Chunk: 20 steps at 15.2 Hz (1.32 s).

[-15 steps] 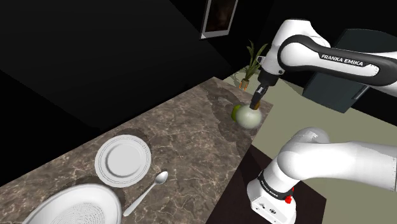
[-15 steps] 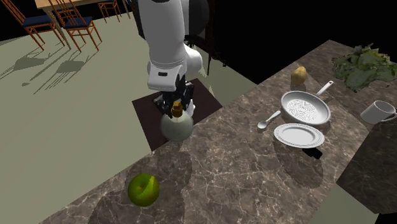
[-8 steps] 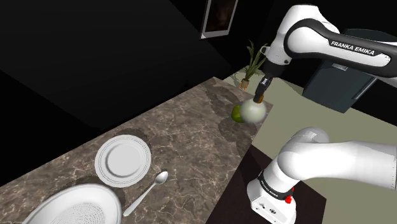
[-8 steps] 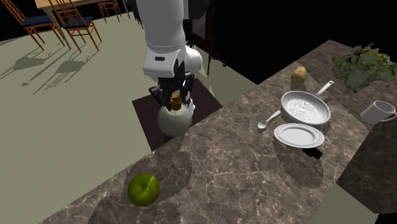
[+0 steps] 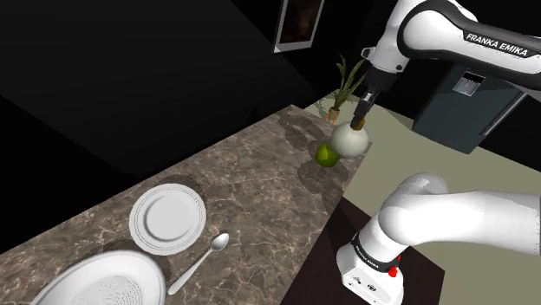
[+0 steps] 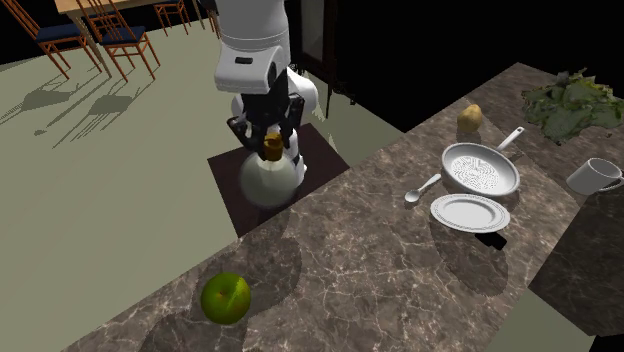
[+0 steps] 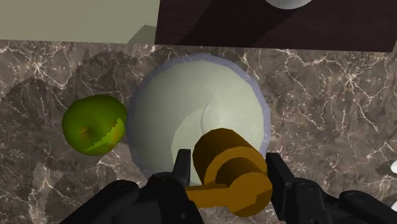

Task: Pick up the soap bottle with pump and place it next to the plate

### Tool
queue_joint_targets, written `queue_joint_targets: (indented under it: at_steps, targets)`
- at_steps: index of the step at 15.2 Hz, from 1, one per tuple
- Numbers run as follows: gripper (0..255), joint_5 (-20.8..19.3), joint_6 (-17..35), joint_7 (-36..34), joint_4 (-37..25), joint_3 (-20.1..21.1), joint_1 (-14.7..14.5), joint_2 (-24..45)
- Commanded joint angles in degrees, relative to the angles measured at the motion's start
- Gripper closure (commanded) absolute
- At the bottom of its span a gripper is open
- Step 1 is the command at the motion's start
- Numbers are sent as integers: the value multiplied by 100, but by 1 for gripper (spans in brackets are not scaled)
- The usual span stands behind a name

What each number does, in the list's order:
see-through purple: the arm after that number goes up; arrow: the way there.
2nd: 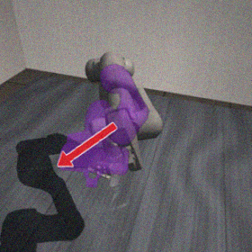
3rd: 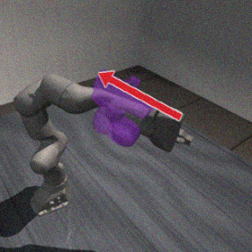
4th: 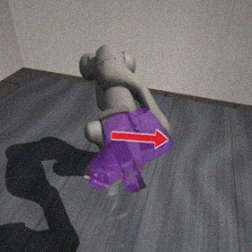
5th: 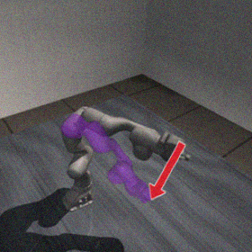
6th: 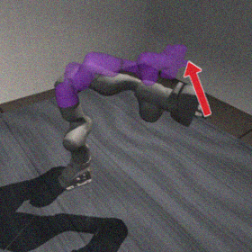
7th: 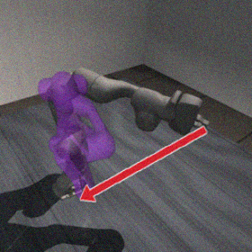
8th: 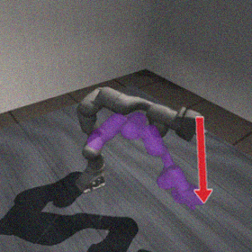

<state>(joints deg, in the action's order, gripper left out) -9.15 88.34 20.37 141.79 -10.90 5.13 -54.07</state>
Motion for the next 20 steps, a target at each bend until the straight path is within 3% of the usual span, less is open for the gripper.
queue_joint_targets:
  at_steps: [1,2,11,20]
  targets:
    - [255,18,-132,9,-185,15,-10,51]
    - [255,21,-155,10,-215,19,-12,59]
    - [255,1068,-314,-1220,-11,1315,-410,-248]
    - [255,2107,-221,-2448,-325,2621,-768,60]
